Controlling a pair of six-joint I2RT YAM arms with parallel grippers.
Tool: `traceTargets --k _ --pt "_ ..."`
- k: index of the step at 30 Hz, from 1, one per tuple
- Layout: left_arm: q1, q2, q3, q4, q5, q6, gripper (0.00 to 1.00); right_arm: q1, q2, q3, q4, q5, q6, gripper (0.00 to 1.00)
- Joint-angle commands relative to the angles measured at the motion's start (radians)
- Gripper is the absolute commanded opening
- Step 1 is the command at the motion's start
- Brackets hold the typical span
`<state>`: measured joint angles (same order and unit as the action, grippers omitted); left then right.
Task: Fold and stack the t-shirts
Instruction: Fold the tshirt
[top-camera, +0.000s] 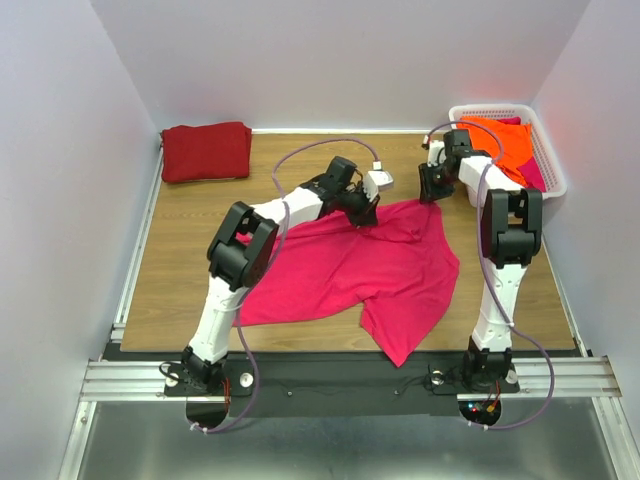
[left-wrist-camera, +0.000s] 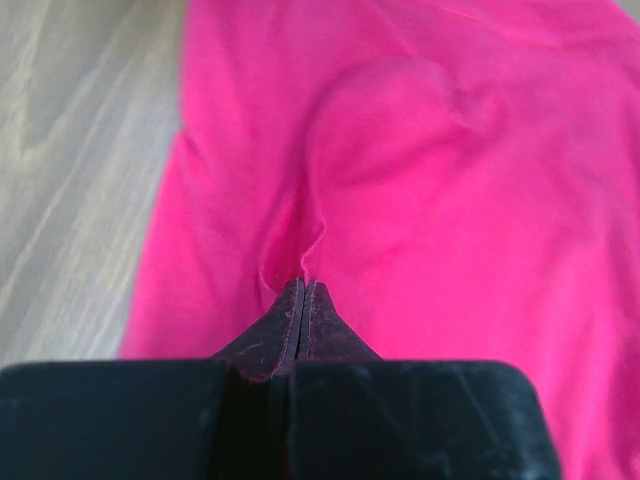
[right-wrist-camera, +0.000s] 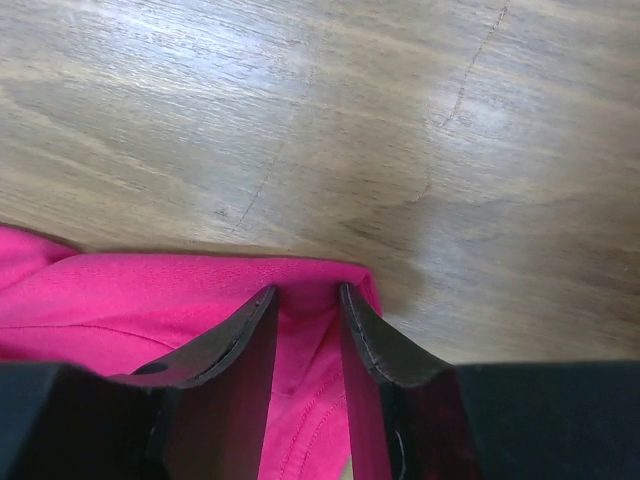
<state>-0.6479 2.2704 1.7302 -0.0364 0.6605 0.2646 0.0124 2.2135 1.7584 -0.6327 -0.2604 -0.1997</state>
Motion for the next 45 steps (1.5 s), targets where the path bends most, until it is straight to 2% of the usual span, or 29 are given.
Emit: traceTargets --k 1,2,6,7,8,11,12,15,20,23,27,30,38,45 --pt "-0.028 -0.205 -0.121 0.012 0.109 0.171 0.00 -0.008 0.008 0.019 0.007 0.056 -0.017 0.37" --pt "-0.036 -0.228 -0.153 -0.046 0.116 0.261 0.00 -0.008 0.008 0.018 0.007 0.058 -0.017 0.36" --pt "-0.091 -0.235 -0.204 -0.215 0.067 0.461 0.02 -0.029 0.002 0.015 0.005 0.070 -0.021 0.36" --pt "-0.101 -0.235 -0.215 -0.236 0.047 0.529 0.06 -0.029 0.000 0.013 0.007 0.075 -0.024 0.37" --pt "-0.110 -0.235 -0.239 -0.264 0.009 0.562 0.17 -0.029 -0.006 0.012 0.005 0.073 -0.024 0.36" --pt "-0.110 -0.259 -0.276 -0.309 -0.036 0.675 0.36 -0.029 -0.018 0.004 0.005 0.064 -0.029 0.36" --pt "-0.110 -0.274 -0.309 -0.309 -0.044 0.702 0.46 -0.029 -0.021 0.003 0.005 0.059 -0.032 0.36" --pt "-0.108 -0.323 -0.328 -0.306 -0.050 0.763 0.52 -0.029 -0.031 0.000 0.004 0.047 -0.037 0.36" --pt "-0.104 -0.315 -0.213 -0.277 0.014 0.685 0.52 -0.031 -0.031 0.001 0.002 0.041 -0.037 0.37" --pt "-0.101 -0.243 -0.089 -0.212 0.048 0.566 0.55 -0.029 -0.028 0.009 0.002 0.036 -0.033 0.36" --pt "-0.101 -0.063 0.165 -0.171 0.076 0.406 0.62 -0.029 -0.014 0.027 0.002 0.033 -0.024 0.37" --pt "-0.101 0.030 0.264 -0.119 0.062 0.290 0.66 -0.029 -0.003 0.042 0.001 0.029 -0.021 0.36" --pt "-0.101 0.144 0.345 -0.036 0.097 0.167 0.65 -0.029 0.003 0.056 -0.002 0.036 -0.021 0.36" --pt "-0.102 0.172 0.342 -0.016 0.125 0.153 0.52 -0.031 0.011 0.062 -0.004 0.029 -0.020 0.36"
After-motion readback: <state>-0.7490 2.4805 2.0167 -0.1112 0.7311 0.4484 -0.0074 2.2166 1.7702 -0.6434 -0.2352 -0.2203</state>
